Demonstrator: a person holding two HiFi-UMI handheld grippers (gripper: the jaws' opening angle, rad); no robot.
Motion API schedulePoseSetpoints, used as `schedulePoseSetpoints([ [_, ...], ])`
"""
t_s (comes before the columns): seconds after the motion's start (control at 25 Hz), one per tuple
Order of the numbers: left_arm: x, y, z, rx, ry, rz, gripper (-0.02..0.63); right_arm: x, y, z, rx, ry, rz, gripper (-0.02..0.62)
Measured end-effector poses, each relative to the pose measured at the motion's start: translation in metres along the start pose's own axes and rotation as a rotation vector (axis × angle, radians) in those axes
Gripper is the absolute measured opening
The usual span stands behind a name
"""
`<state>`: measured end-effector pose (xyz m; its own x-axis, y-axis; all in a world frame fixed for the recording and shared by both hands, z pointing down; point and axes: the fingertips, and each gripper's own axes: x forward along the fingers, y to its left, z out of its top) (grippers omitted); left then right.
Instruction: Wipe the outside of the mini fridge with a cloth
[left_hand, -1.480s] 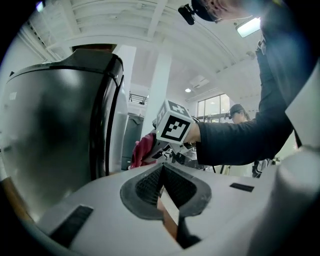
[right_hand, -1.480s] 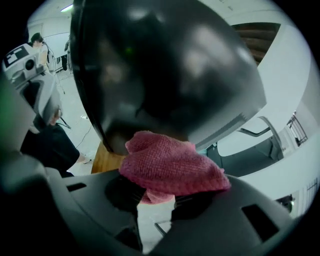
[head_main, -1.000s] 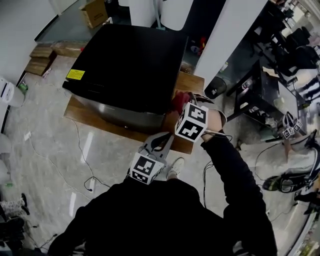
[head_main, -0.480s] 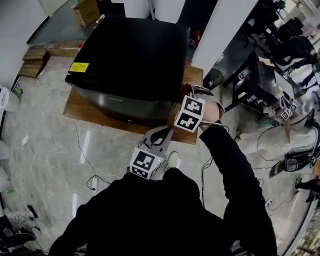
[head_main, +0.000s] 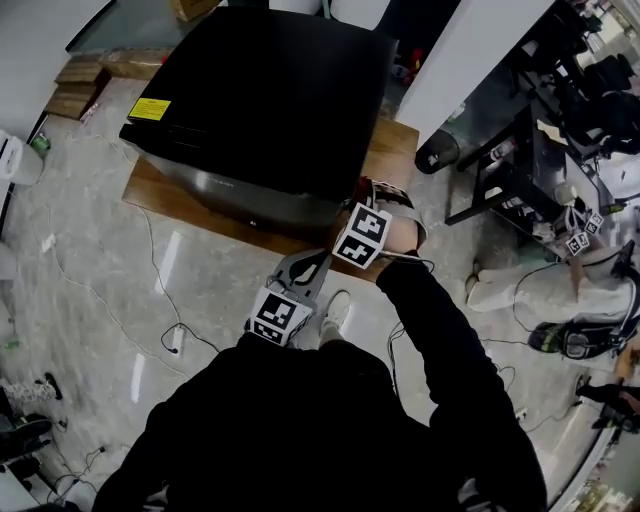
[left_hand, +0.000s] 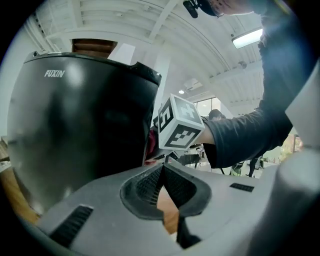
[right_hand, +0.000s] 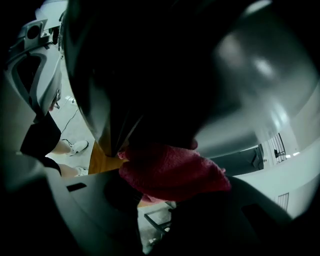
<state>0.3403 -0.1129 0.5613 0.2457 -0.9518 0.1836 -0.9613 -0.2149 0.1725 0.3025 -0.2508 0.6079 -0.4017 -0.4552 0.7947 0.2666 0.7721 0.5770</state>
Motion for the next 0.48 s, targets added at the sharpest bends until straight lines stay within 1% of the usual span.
schedulePoseSetpoints([
  [0.16,0.003,0.007,-0.028,-0.019,0.019,0.024,0.006,0.027,0.018,-0.006,0.01,-0.001,0.019,0.132],
  [0.32,0.0,0.015,-0.048,-0.07,0.029,0.058,0.006,0.055,0.041,-0.011,0.019,0.002,0.047,0.132],
  [0.48,0.002,0.022,-0.069,-0.111,0.037,0.073,0.006,0.09,0.069,-0.015,0.026,0.016,0.095,0.132],
])
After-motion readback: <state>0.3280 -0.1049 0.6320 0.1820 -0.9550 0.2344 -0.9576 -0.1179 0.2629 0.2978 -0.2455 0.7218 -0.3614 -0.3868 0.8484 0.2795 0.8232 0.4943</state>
